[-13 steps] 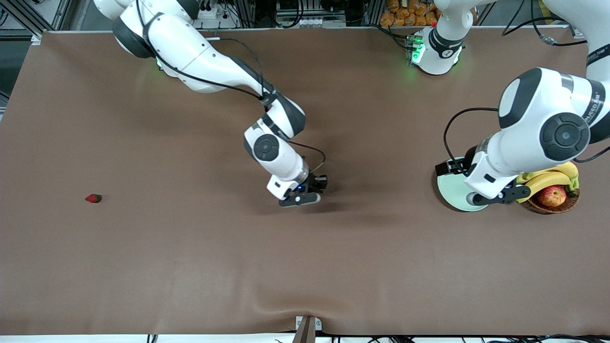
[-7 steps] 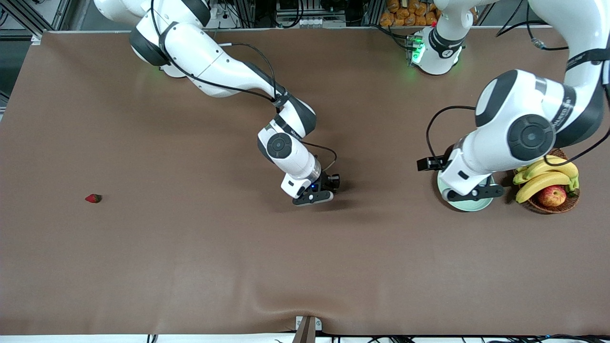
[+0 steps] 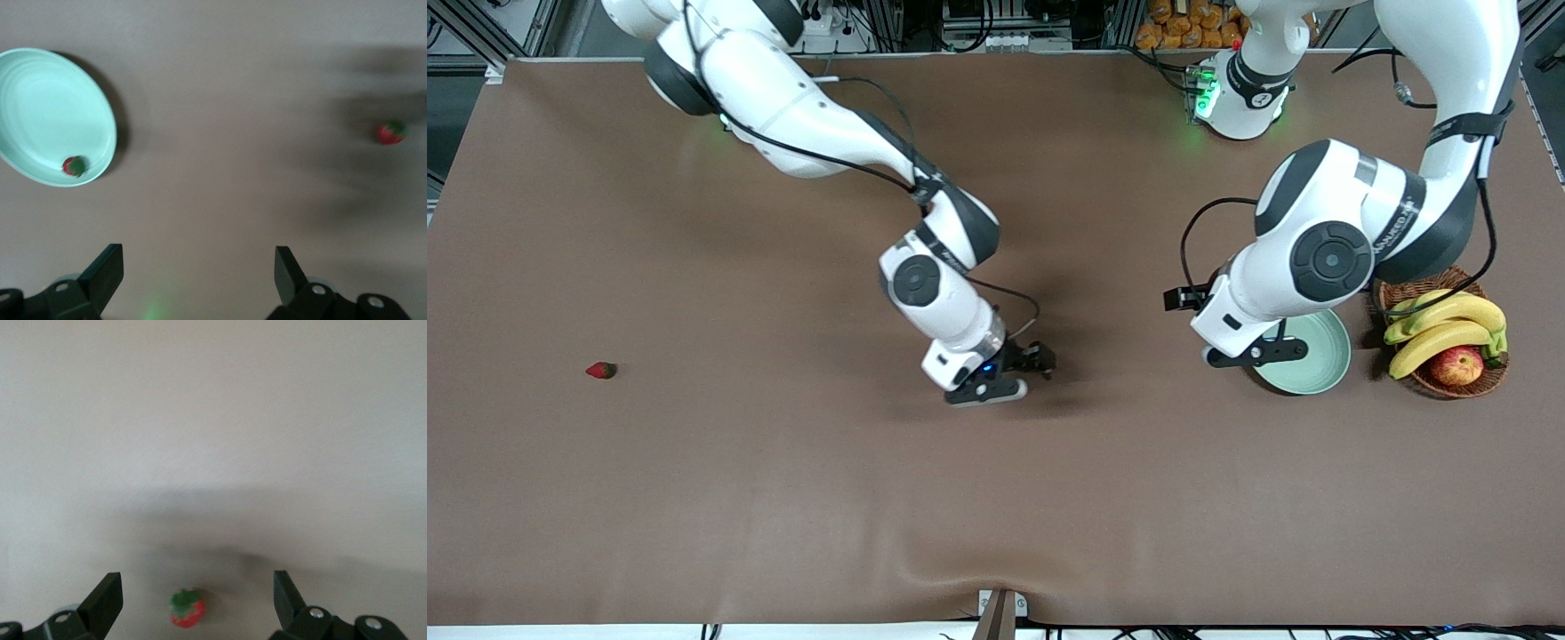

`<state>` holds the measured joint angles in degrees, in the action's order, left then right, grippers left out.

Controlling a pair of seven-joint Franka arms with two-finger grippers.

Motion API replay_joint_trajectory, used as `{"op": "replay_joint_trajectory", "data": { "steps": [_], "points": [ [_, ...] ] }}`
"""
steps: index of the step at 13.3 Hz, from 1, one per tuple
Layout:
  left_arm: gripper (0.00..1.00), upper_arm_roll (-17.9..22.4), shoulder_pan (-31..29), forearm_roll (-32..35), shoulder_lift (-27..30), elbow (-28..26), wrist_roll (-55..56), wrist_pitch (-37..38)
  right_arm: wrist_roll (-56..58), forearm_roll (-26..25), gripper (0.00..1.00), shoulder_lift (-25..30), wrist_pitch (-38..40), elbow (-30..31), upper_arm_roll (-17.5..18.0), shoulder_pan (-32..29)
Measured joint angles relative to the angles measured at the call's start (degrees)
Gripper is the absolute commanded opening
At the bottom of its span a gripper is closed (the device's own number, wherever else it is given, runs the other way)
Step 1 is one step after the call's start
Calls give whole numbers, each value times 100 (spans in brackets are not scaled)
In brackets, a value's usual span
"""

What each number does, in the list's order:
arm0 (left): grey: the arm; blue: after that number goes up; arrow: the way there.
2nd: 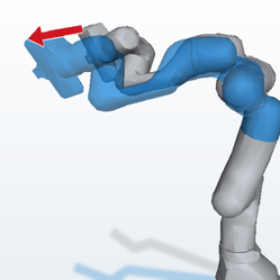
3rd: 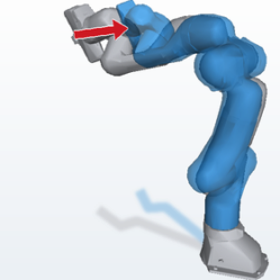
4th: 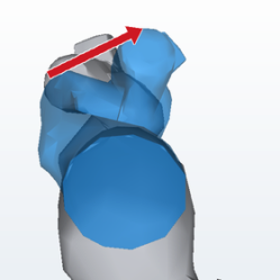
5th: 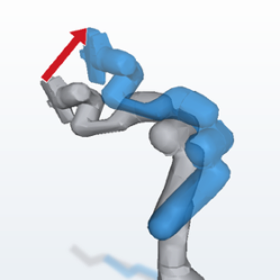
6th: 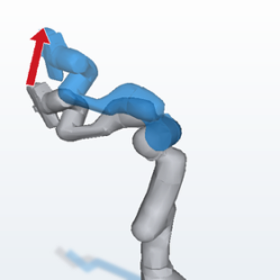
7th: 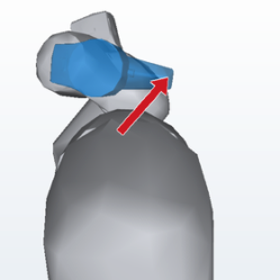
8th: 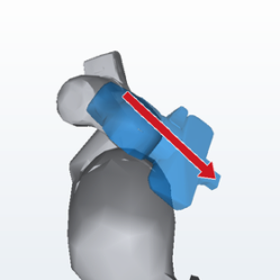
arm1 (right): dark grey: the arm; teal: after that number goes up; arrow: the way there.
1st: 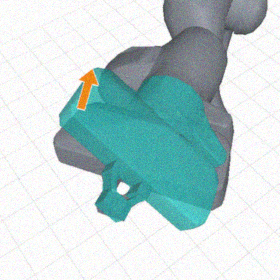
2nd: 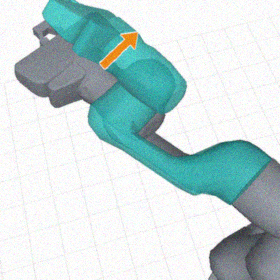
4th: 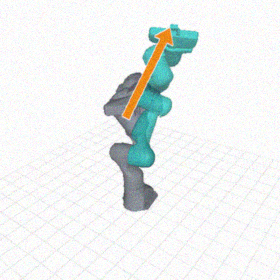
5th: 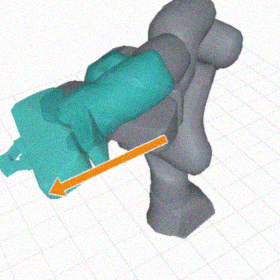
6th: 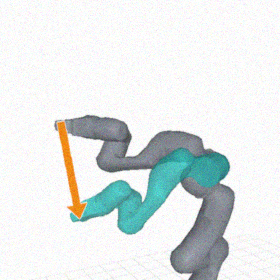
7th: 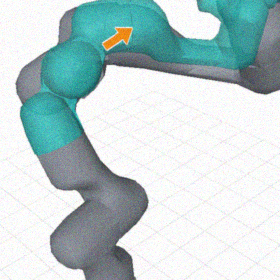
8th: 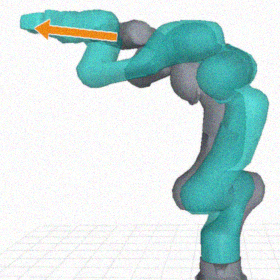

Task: Collect all strawberries into plate
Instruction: 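Set the second strawberry mid-table with the right gripper while the left gripper returns, then grasp the strawberry with the left gripper while the right gripper grasps the last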

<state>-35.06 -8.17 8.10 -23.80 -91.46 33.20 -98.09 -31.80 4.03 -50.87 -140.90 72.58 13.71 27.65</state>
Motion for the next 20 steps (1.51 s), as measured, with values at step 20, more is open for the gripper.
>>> {"op": "replay_joint_trajectory", "data": {
  "steps": [20],
  "points": [
    [89,1230,2776,1269,-2157,359,2869,-3412,4087,-1049,100,2556,2059,2653,-70,-4762]
  ]
}}
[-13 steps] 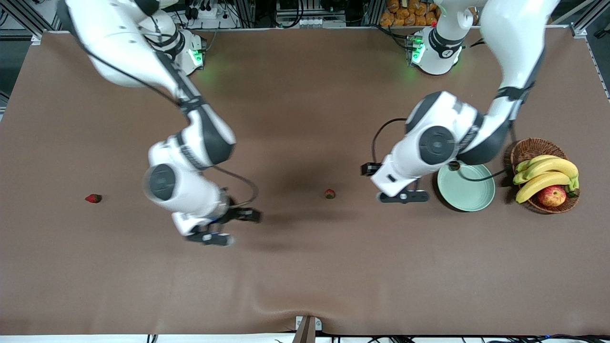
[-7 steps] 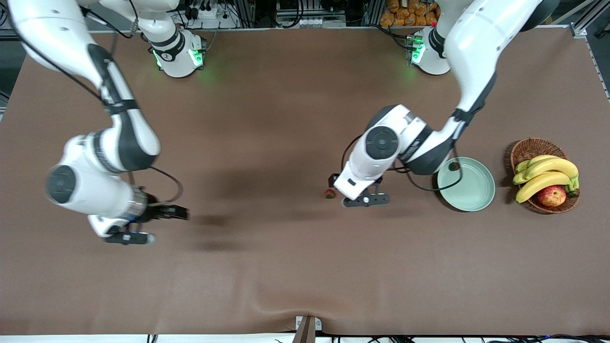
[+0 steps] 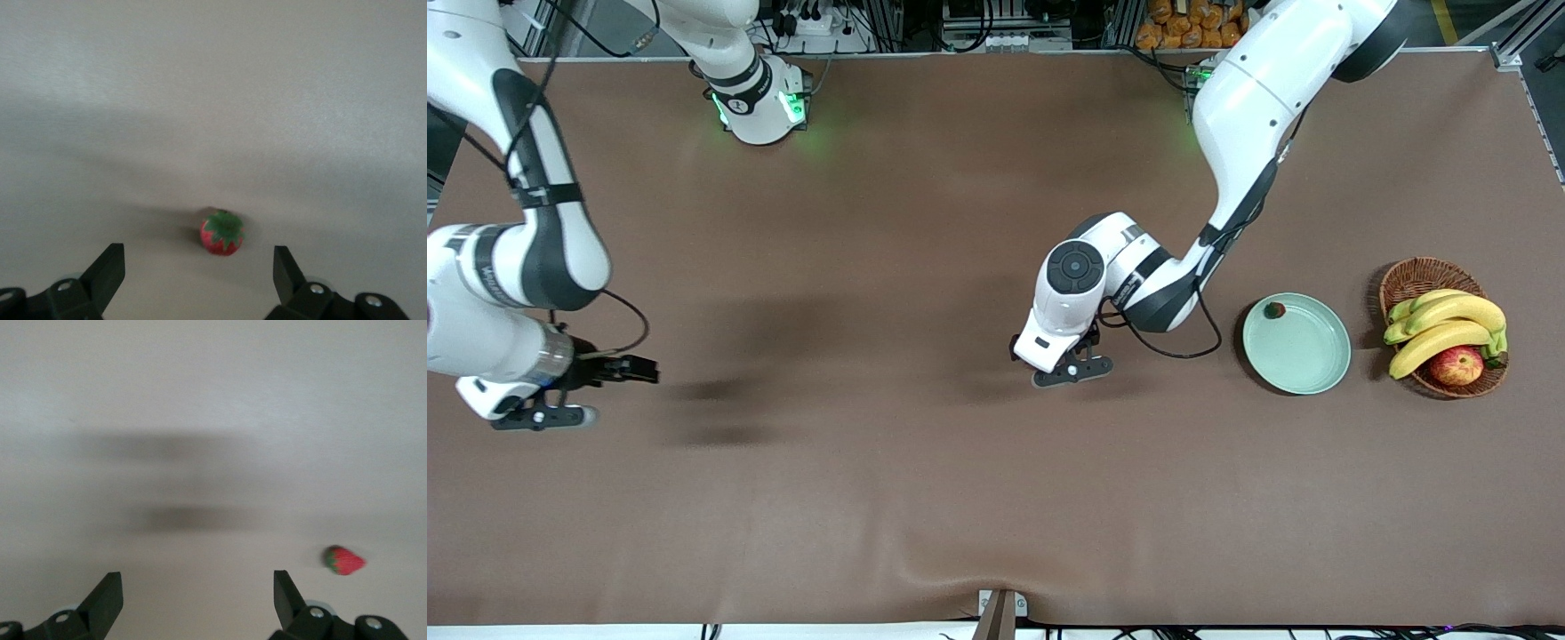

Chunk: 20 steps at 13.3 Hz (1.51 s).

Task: Collect all strawberries into plate
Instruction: 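Grasp the strawberry with the left gripper while the right gripper grasps the last, then place the strawberry on the green plate with the left gripper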

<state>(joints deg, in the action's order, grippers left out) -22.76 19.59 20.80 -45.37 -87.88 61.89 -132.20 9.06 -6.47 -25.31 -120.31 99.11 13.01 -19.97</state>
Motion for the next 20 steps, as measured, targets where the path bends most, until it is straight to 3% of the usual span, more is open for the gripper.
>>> {"op": "replay_joint_trajectory", "data": {
  "steps": [5,7,8,11,15,20],
  "points": [
    [80,95,47,45,-236,24,18,-336,1435,-482,100,-47,-1802,1048,-3,-830],
    [79,154,97,46,-285,29,20,-397,2275,-616,100,-104,-1949,1167,-2,-995],
    [73,165,110,46,-305,29,20,-453,2644,-760,100,-118,-1950,1167,-2,-1045],
    [46,183,154,46,-327,30,36,-485,3445,-1399,100,-164,-1943,1168,-2,-1109],
    [0,196,156,47,-379,44,41,-493,4842,-1545,100,-363,-1829,1172,-1,-1210],
    [0,182,-336,72,-71,160,31,-243,5758,-1645,100,-521,-1684,1155,26,-1277]
  ]
}}
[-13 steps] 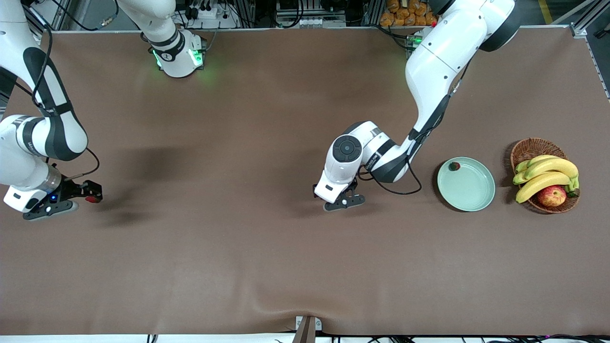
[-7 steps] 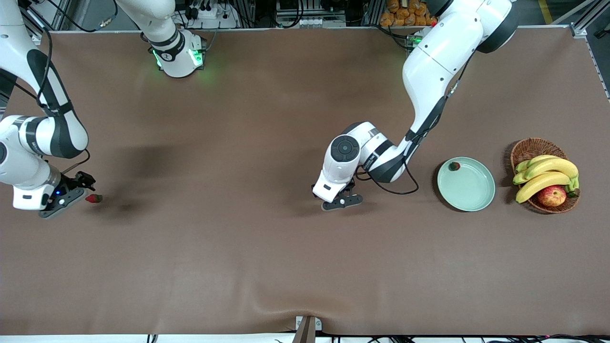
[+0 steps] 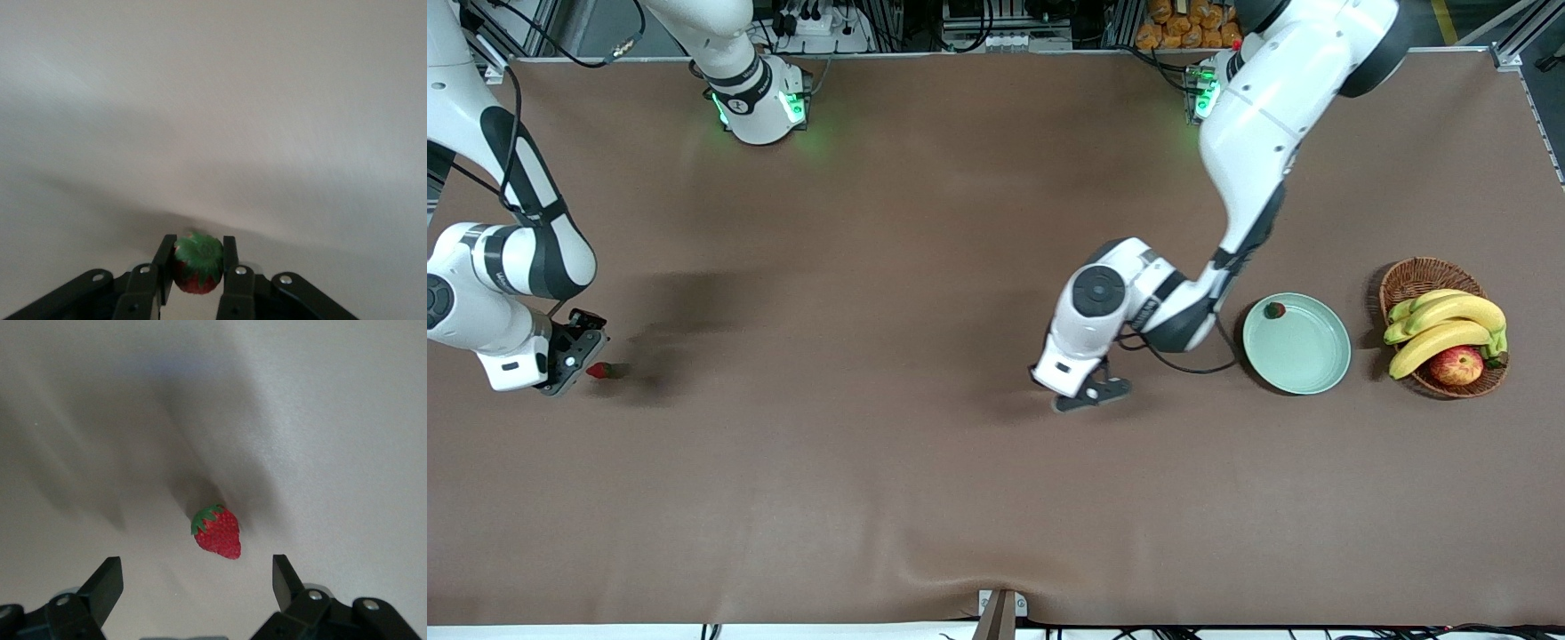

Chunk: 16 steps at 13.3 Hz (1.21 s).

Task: Collect all strawberries into plate
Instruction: 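Place the strawberry on the green plate with the left gripper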

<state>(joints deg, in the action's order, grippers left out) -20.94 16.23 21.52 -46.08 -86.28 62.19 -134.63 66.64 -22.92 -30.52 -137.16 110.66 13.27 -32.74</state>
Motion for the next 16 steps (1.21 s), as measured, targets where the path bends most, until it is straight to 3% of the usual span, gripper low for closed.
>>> {"op": "replay_joint_trajectory", "data": {
  "steps": [6,13,14,16],
  "points": [
    [0,-210,-943,-22,1136,-223,-1115,2117,859,-66,100,-490,75,-493,10,-12],
    [0,-216,-2398,-21,1426,-1488,-2283,2203,1032,-75,100,-666,64,-653,35,-12],
    [0,-216,-2514,7,1449,-1619,-2284,2188,1035,-75,87,-678,64,-656,43,-12],
    [0,-214,-2724,47,1491,-1828,-2284,2047,1041,-75,74,-696,61,-661,54,-12]
  ]
}}
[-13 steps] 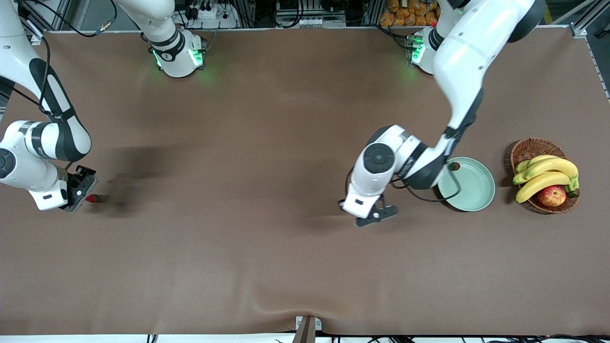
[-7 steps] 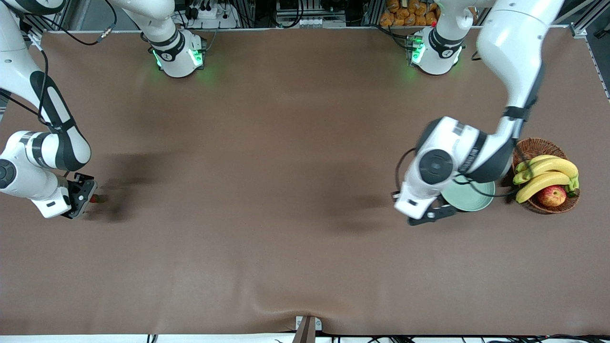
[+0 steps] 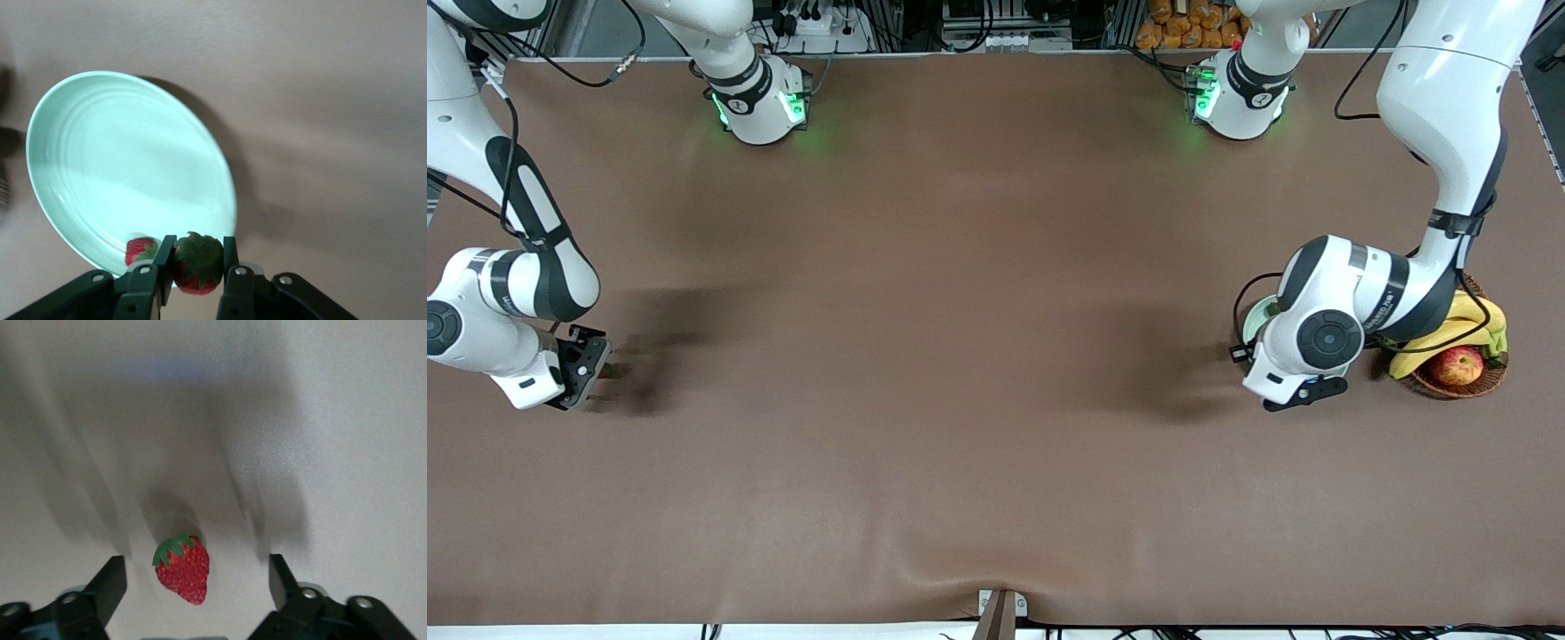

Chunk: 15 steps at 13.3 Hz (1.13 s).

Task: Collect all strawberries into plate
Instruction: 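Place the strawberry on the green plate with the left gripper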

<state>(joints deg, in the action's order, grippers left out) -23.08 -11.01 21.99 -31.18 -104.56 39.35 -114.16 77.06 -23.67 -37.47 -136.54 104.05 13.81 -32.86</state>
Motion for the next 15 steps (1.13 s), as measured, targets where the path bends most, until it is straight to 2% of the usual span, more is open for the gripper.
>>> {"op": "replay_joint_trajectory", "data": {
  "steps": [1,2,3,5,6,10,13,15],
  "points": [
    [0,-1,-113,9,12,-96,0,-184,1,0,60,-3,-1,-1,3,0],
    [0,0,-210,19,14,-201,-2,-409,3,0,28,-5,-1,-1,5,0],
    [8,0,-283,45,13,-308,-3,-609,5,0,0,-5,-1,-2,6,0],
    [72,0,-366,136,13,-425,-3,-796,7,0,0,-6,-1,-2,6,0],
    [100,0,-376,148,13,-437,-4,-822,7,0,0,-7,-1,-3,6,0],
    [100,-8,-384,159,63,-430,-5,-858,29,170,0,-7,-35,-11,42,-1],
    [100,-39,-395,162,315,-398,-14,-863,104,664,0,-7,-151,-43,280,54],
    [100,-193,-401,161,513,-373,-14,-862,28,1112,0,-9,-239,-83,368,332]
  ]
}}
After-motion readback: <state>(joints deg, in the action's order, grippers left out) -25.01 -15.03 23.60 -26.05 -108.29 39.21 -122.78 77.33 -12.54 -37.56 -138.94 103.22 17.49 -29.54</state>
